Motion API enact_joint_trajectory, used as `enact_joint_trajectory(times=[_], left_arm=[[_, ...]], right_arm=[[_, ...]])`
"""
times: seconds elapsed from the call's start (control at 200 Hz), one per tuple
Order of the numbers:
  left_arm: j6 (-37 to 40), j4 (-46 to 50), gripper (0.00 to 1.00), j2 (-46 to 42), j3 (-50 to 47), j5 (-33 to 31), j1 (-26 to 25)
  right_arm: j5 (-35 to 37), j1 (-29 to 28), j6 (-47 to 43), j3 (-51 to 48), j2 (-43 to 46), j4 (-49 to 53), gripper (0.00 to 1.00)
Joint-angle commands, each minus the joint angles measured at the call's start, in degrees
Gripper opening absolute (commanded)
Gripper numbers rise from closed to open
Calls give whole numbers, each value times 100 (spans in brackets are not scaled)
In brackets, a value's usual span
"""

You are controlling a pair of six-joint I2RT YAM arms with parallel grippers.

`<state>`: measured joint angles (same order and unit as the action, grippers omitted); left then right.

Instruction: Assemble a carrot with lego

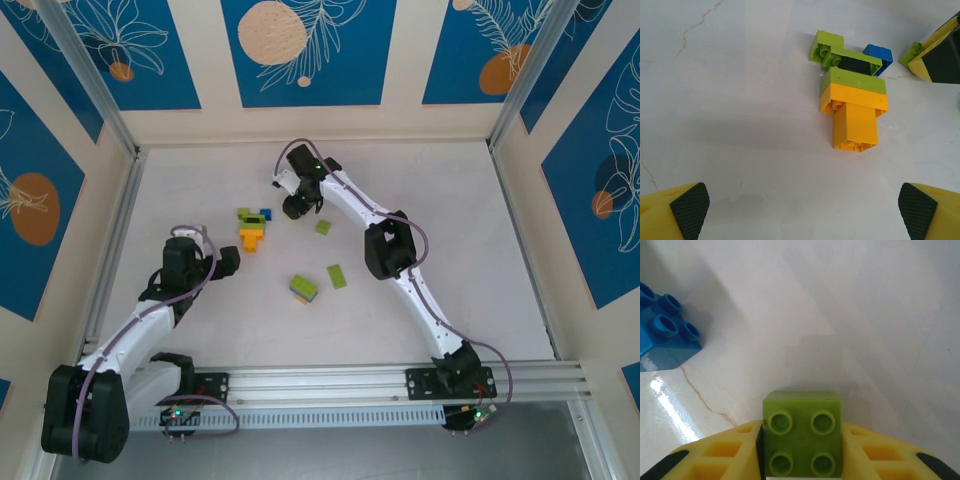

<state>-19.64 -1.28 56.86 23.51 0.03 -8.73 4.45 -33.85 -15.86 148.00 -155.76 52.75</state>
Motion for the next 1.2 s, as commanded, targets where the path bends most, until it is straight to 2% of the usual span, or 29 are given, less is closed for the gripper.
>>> enact_joint_trajectory(times=[0.0, 0.135, 0.335, 0.49, 0.625, 0.935, 1.195], left_arm=[[-27, -150, 100, 26, 88, 120, 90], [-31, -154, 100, 15, 86, 121, 83], [-57, -197, 100, 36, 66, 155, 84], [-36, -154, 100, -25, 66, 120, 88], [-43, -144, 100, -29, 73, 124, 85], [-64, -148, 100, -35, 83, 186, 82], [-66, -127, 100, -64, 66, 212, 82]], right_arm=[[-149, 26, 241, -352, 476, 26, 37], [171, -7, 567, -974, 1223, 138, 34], [560, -105, 1305, -2915, 3027, -71, 33], [366, -244, 2198, -4179, 4329, 134, 33], [372, -726, 2631, -5251, 5267, 86, 33], [901, -1942, 3334, -6535, 6217, 88, 32], [978, -2274, 3549, -6791, 6219, -52, 32]])
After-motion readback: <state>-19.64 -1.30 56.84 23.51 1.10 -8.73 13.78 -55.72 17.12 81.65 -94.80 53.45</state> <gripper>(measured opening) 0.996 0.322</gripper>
